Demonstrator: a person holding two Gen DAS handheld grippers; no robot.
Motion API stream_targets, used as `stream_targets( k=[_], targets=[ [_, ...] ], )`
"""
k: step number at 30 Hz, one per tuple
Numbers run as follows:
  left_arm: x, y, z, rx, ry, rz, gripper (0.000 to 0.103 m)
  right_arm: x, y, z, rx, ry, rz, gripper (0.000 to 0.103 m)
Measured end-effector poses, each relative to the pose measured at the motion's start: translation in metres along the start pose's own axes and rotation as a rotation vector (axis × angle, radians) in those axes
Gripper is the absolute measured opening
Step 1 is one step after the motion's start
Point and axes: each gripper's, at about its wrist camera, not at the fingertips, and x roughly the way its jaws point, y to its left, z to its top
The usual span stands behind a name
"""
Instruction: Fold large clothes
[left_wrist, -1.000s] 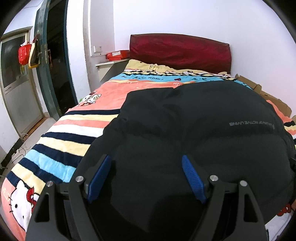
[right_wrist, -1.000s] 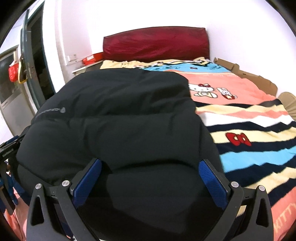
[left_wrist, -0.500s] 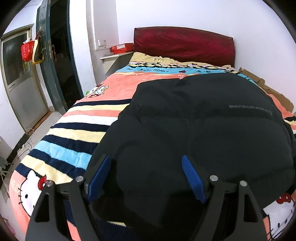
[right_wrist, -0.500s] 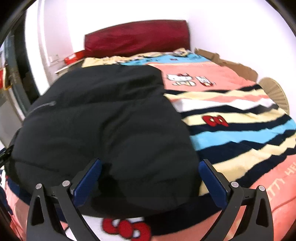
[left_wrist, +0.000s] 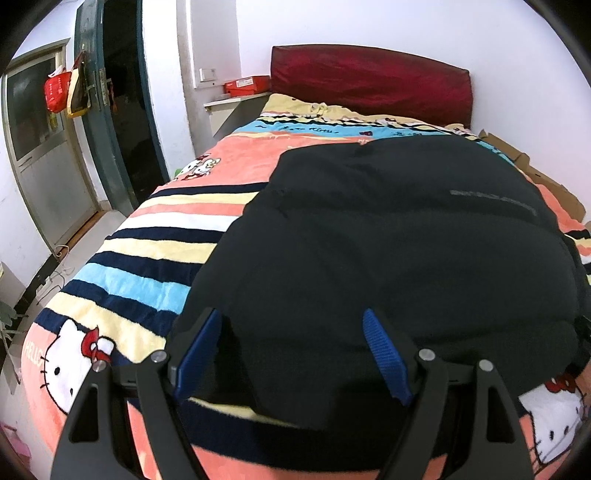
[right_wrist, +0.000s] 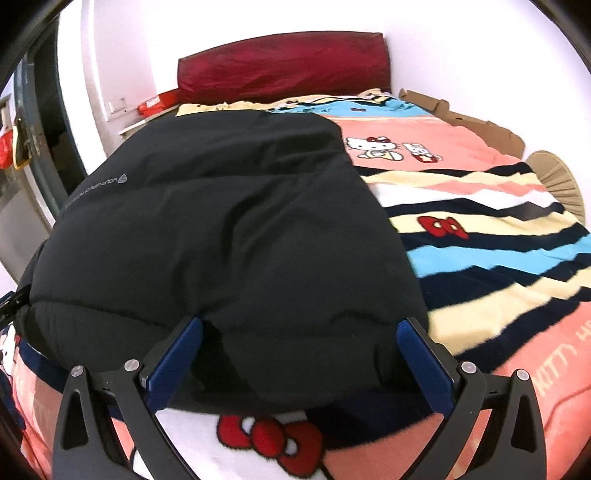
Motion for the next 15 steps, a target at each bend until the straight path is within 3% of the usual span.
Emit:
stream_targets(
  k=[10, 15],
  targets=[
    [-0.067, -0.007, -0.008, 0.029, -0.062, -0.044, 0.078, -0.062, 0.005, -0.014, -0.003, -0.046, 0.015, 0.103],
    [-0.109, -0.011, -0.016, 0.044, -0.107, -0.062, 0.078, -0.097, 0.002, -0.025, -0.020, -0.077, -0.021, 0.103]
  ],
)
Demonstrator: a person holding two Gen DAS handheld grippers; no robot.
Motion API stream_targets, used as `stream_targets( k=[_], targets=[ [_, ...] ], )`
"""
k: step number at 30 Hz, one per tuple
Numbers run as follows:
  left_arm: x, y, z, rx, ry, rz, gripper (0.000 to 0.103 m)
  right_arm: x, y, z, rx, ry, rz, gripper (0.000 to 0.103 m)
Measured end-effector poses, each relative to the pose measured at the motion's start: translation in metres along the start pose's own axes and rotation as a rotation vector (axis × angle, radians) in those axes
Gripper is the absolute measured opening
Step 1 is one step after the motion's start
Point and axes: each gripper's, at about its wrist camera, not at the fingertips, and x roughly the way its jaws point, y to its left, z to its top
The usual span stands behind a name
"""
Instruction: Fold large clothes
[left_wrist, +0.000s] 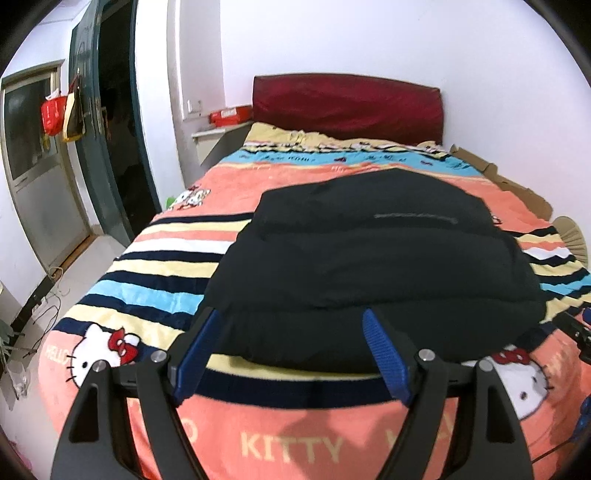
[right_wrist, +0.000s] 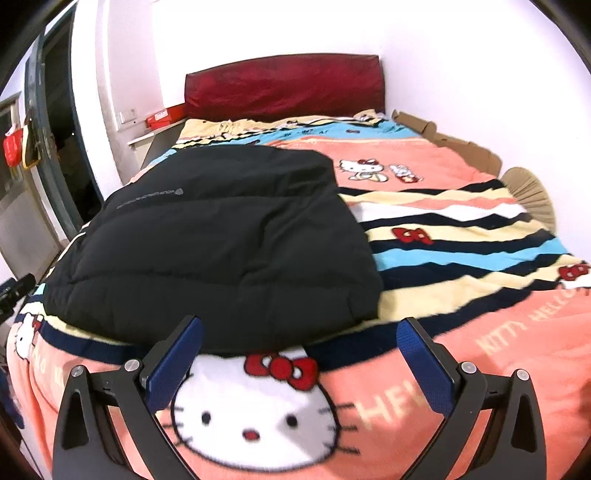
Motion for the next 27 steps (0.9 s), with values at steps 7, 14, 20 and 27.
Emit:
stream_targets(
  k=[7, 14, 20, 27],
  targets=[
    [-0.055, -0.009, -0.008, 0.030, -0.079, 0.009, 0.079, -0.045, -0.011, -0.012, 0.026, -0.054, -0.010, 0.102],
    [-0.095, -0.018, -0.015, 0.060, -0.146, 0.031, 0.078, -0.082, -0.020, -0.021, 0.044, -0.109, -0.010, 0.103],
    [-0.117, -0.020, -0.025, 0.058, -0.171, 0.045, 0.078, -0.106, -0.022, -0.031, 0.042, -0.140, 0.000, 0.103],
    [-0.125, -0.015, -0.039, 0.039, -0.146, 0.036, 0.078, -0.129, -0.011, -0.042, -0.008, -0.181, -0.005, 0.102]
  ],
)
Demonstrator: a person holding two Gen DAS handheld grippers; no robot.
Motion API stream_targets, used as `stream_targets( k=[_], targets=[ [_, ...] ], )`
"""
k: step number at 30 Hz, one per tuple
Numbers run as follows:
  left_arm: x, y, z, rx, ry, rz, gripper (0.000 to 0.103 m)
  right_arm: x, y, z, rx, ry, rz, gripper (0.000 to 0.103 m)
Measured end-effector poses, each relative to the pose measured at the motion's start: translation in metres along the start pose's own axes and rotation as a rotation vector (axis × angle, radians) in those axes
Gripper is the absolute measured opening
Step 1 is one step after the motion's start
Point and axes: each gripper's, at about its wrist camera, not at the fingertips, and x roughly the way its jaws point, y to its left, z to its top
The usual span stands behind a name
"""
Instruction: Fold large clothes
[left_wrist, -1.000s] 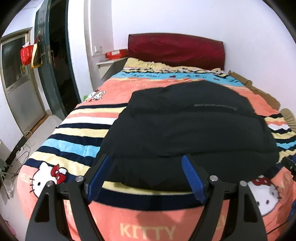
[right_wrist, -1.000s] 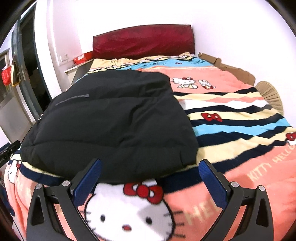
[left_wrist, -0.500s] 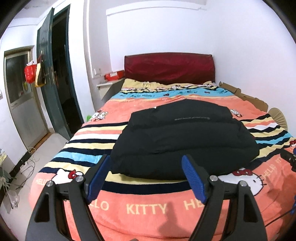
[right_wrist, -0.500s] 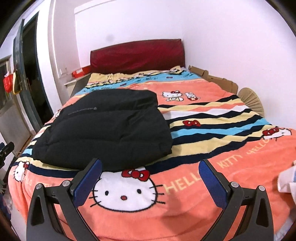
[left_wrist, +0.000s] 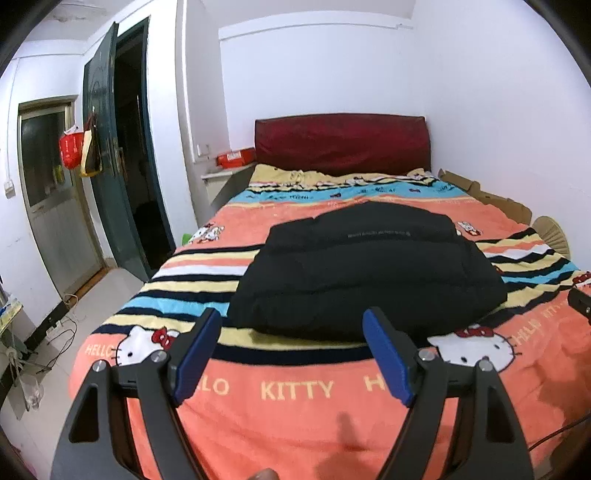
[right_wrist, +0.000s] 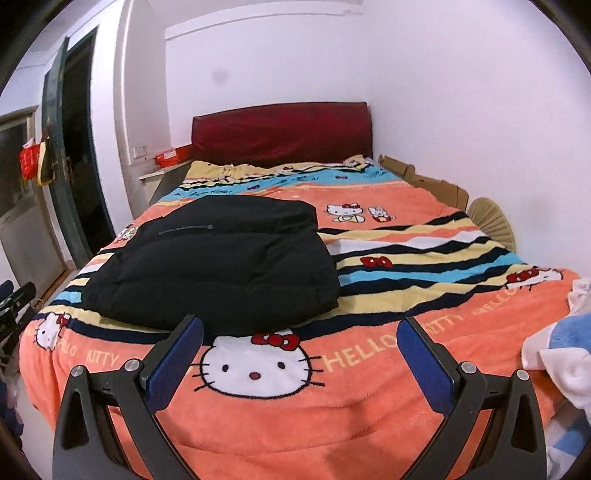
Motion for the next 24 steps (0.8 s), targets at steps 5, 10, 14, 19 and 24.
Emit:
stream_targets(
  k=[5, 10, 14, 19, 24],
  targets=[
    [-0.006, -0.001, -0.008, -0.001, 0.012, 0.000, 0.078, -0.010, 0.006, -0.004, -0.025, -0.015, 0.005, 0.102],
    [-0.012, -0.002, -0.012, 0.005, 0.014, 0.001, 0.078, -0.020, 0.009, -0.007, -0.037, -0.027, 0.012, 0.103],
    [-0.016, -0.002, -0.013, 0.013, 0.015, 0.005, 0.078, -0.025, 0.009, -0.006, -0.045, -0.038, 0.013, 0.103],
    [-0.018, -0.001, -0.016, 0.013, 0.020, 0.008, 0.078, -0.029, 0.010, -0.005, -0.047, -0.045, 0.014, 0.102],
    [-0.018, 0.003, -0.017, 0.009, 0.026, 0.004, 0.078, -0.029, 0.011, -0.005, -0.053, -0.042, 0.015, 0.103]
  ],
)
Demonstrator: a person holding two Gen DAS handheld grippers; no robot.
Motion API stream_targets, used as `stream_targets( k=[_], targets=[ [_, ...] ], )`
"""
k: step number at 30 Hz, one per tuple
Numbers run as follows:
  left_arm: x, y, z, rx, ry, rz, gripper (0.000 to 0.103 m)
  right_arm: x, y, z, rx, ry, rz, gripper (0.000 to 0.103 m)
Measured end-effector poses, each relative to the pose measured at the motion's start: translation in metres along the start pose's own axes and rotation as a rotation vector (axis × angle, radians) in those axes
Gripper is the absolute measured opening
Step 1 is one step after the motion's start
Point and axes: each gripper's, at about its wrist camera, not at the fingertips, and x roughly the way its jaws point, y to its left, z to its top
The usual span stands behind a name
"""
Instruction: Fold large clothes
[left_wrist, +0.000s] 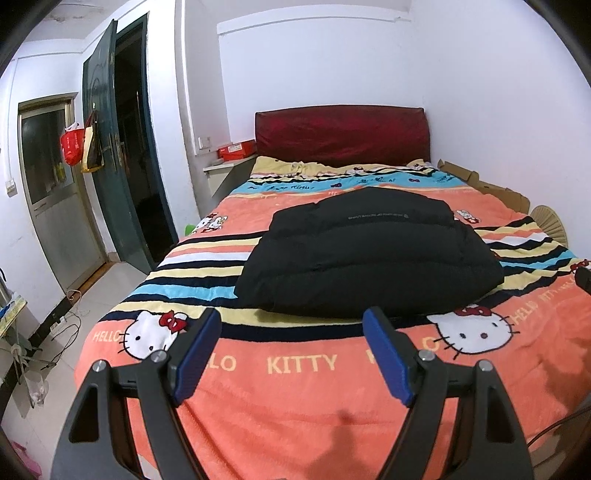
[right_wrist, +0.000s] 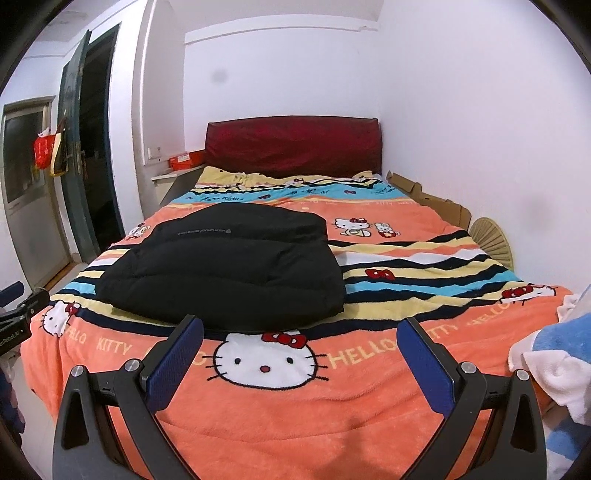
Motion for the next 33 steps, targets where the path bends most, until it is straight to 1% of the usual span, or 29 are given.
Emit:
stream_targets(
  k=[8, 31, 33],
  targets=[
    [0.002, 0.000, -0.003, 0.004, 0.007, -0.004, 0.078, 0.002, 0.000, -0.001, 0.000, 0.009, -0.003, 0.103],
    [0.040, -0.003, -0.021, 0.014, 0.093, -0.012, 0.078, 0.035, -0.006, -0.016, 0.001, 0.083, -0.010, 0.103],
    [0.042, -0.003, -0.022, 0.010, 0.093, -0.004, 0.078, 0.038, -0.006, -0.017, 0.002, 0.090, -0.012, 0.103]
  ],
)
